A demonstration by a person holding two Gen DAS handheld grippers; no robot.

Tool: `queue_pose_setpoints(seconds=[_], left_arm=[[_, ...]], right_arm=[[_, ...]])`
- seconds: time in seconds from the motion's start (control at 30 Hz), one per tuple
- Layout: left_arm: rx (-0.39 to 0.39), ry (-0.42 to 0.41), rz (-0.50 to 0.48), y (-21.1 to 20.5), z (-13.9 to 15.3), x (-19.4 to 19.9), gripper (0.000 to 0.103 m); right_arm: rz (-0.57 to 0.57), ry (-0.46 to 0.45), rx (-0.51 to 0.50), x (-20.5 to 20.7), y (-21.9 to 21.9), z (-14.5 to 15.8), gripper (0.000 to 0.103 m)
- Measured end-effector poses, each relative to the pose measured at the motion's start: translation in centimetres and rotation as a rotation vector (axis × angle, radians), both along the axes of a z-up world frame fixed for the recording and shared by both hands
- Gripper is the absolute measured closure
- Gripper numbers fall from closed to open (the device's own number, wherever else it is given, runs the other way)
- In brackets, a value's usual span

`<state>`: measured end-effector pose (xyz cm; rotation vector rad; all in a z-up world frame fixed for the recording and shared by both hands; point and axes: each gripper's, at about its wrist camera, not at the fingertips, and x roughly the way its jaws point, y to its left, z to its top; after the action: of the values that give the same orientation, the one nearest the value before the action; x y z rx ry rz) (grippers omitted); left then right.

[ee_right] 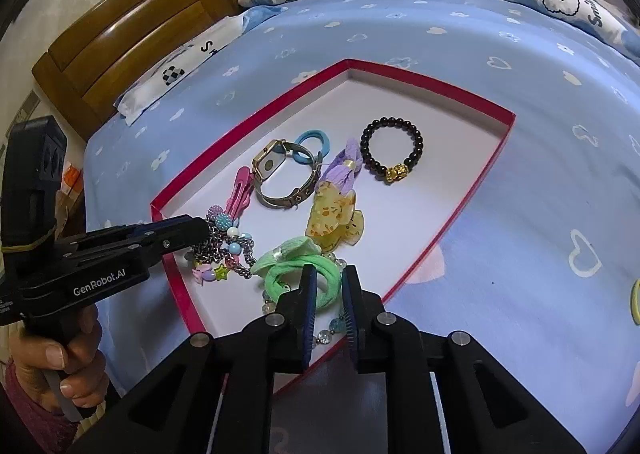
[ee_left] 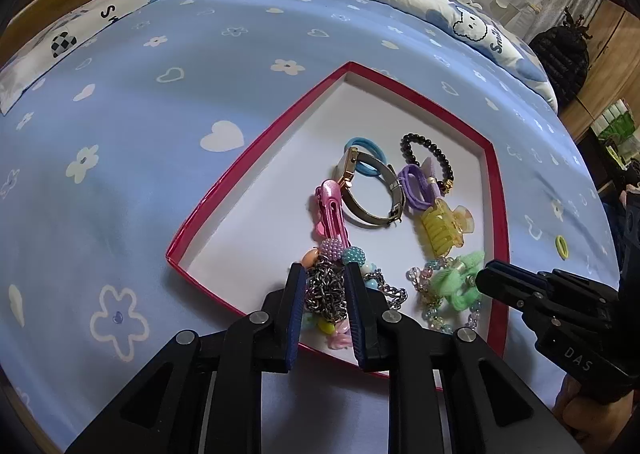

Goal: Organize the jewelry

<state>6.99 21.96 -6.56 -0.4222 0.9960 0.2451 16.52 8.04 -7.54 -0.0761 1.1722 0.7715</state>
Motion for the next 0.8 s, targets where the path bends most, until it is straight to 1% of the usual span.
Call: queue_pose_setpoints(seconds=[0.2,0.4,0.47,0.5,0.57,0.63,0.7,0.73,0.77,0.8], left_arm=[[0.000,0.001,0.009,0.1,0.2,-0.4,0.081],[0.000,-0.012,0.012,0.0,0.7,-1.0,0.069],[-0.001,-0.020,0.013,-0.2,1.0,-1.2,0.060],[-0.001,-0.026,0.014,-0.3,1.2,-1.4,0.057],[0.005,-0.041,0.017,-0.5,1.6,-1.7,0.043],[0.026,-0.060,0.024,-1.0,2.4,-2.4,0.034],[0.031,-0.078,0.031,-1.1,3.0,-3.1,0.029],[0.031,-0.087,0.034,-1.2,3.2,-3.5,0.028],[0.030,-0.096,0.037,-1.4,3.5,-4.0,0.025],[0.031,-0.106,0.043,-1.5,3.7,-4.5,0.024]], right_arm=[[-0.014,-0.005,0.016,-0.1,-0.5,0.3,0.085],[-0.052,-0.019,0.054,-0.3,-1.6,1.1,0.077],[-0.071,-0.027,0.078,-0.3,-2.2,1.5,0.070],[-0.081,-0.031,0.094,-0.3,-2.5,1.6,0.068],[-0.102,-0.042,0.123,-0.4,-3.1,2.0,0.063],[-0.122,-0.053,0.158,-0.5,-3.8,2.4,0.057],[-0.147,-0.069,0.199,-0.7,-4.6,2.9,0.053],[-0.157,-0.075,0.218,-0.9,-4.9,3.0,0.048],[-0.166,-0.080,0.234,-1.0,-5.2,3.2,0.040],[-0.176,-0.085,0.248,-1.1,-5.5,3.4,0.037]])
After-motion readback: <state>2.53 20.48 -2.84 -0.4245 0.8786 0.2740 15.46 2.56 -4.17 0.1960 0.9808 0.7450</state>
